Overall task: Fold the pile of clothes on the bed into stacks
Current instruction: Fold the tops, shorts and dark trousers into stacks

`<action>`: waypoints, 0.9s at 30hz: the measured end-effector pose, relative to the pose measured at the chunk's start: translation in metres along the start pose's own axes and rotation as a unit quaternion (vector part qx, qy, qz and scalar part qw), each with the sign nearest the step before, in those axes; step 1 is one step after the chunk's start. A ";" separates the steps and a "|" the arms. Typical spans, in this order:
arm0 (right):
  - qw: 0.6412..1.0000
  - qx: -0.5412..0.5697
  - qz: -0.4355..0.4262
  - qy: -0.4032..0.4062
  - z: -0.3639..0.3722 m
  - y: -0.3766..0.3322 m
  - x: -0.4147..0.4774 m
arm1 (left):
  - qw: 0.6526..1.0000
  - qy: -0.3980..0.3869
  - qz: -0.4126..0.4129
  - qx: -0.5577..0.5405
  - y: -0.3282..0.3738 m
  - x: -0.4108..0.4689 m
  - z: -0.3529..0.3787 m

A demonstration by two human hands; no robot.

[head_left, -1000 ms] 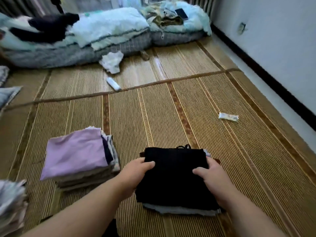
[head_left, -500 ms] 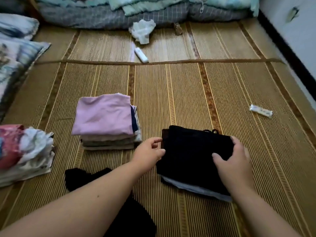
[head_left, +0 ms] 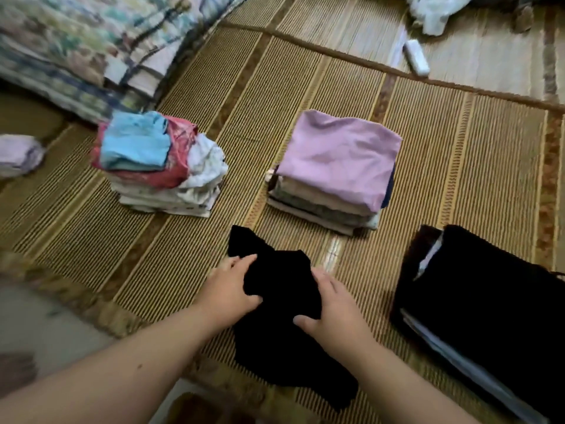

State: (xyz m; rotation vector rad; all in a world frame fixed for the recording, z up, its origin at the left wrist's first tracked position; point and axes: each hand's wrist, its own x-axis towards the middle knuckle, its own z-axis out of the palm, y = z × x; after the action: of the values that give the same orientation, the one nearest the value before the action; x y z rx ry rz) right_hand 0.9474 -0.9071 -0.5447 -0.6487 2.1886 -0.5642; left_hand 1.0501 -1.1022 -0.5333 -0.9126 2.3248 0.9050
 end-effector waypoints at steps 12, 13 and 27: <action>0.957 0.223 0.069 -0.169 -0.017 -0.004 0.032 | 0.967 -0.097 -0.011 -0.235 -0.006 -0.001 0.020; 0.943 0.271 0.070 -0.182 -0.034 -0.010 0.023 | 0.958 -0.110 0.006 -0.266 0.003 -0.007 0.008; 0.921 0.388 0.021 -0.035 -0.330 -0.138 -0.170 | 0.812 -0.206 0.261 -0.480 0.231 -0.129 -0.213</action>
State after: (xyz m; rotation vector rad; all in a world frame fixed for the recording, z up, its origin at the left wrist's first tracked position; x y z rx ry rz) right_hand 0.8263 -0.8500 -0.1722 -0.1813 1.6947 -1.2640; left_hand 0.9285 -1.0742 -0.2178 -0.2814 1.6577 2.3542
